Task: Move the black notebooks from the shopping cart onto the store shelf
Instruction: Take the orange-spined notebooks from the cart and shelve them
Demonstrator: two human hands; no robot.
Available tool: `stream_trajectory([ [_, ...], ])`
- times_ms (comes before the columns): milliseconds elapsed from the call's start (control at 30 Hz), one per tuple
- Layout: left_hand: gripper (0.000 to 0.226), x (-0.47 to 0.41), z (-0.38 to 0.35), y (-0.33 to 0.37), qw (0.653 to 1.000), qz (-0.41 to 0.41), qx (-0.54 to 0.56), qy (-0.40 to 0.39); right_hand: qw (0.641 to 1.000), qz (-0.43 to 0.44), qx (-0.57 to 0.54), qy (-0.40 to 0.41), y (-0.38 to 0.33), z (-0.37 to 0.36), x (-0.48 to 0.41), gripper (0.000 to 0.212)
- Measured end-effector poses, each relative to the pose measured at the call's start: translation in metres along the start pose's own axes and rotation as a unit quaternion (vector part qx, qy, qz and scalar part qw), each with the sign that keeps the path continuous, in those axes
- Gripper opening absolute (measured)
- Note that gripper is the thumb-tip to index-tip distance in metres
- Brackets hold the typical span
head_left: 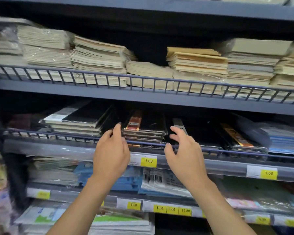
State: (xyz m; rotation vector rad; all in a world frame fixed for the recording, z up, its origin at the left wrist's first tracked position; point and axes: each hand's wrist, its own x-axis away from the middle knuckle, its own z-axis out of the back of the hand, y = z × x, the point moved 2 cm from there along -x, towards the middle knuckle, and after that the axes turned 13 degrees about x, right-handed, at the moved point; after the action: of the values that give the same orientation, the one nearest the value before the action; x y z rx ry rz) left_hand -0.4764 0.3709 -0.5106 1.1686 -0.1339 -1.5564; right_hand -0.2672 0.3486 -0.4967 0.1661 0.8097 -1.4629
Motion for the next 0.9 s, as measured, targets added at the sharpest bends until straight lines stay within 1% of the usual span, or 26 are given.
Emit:
stream_trajectory([
  [100,0.057,-0.004,0.001,-0.005,0.999,-0.018,-0.025,-0.021,0.997,0.004,0.073,-0.017,-0.008,-0.008,-0.003,0.058],
  [200,0.062,-0.007,0.006,-0.008,0.999,0.025,0.025,-0.036,0.992,-0.015,0.12,-0.033,-0.014,-0.01,-0.005,0.062],
  [267,0.065,-0.006,0.01,-0.009,0.995,0.056,0.071,-0.039,0.991,-0.017,0.13,-0.036,-0.016,-0.01,-0.008,0.064],
  [400,0.067,-0.005,0.008,-0.008,0.992,0.073,0.082,-0.055,0.995,-0.03,0.078,-0.046,-0.01,-0.016,-0.016,0.067],
  [567,0.066,-0.016,0.01,-0.011,0.99,0.088,0.087,-0.071,0.998,-0.044,0.016,-0.041,-0.007,-0.019,-0.019,0.071],
  [700,0.068,-0.018,0.009,-0.014,0.984,0.111,0.112,-0.079,0.996,-0.06,-0.036,-0.047,-0.007,-0.013,-0.018,0.07],
  [800,0.064,-0.015,0.007,-0.018,0.981,0.113,0.14,-0.069,0.995,-0.06,-0.069,-0.043,-0.002,-0.011,-0.016,0.067],
  [900,0.054,-0.011,0.005,-0.018,0.985,0.097,0.126,-0.063,0.997,-0.044,-0.055,-0.034,0.001,-0.01,-0.013,0.06],
])
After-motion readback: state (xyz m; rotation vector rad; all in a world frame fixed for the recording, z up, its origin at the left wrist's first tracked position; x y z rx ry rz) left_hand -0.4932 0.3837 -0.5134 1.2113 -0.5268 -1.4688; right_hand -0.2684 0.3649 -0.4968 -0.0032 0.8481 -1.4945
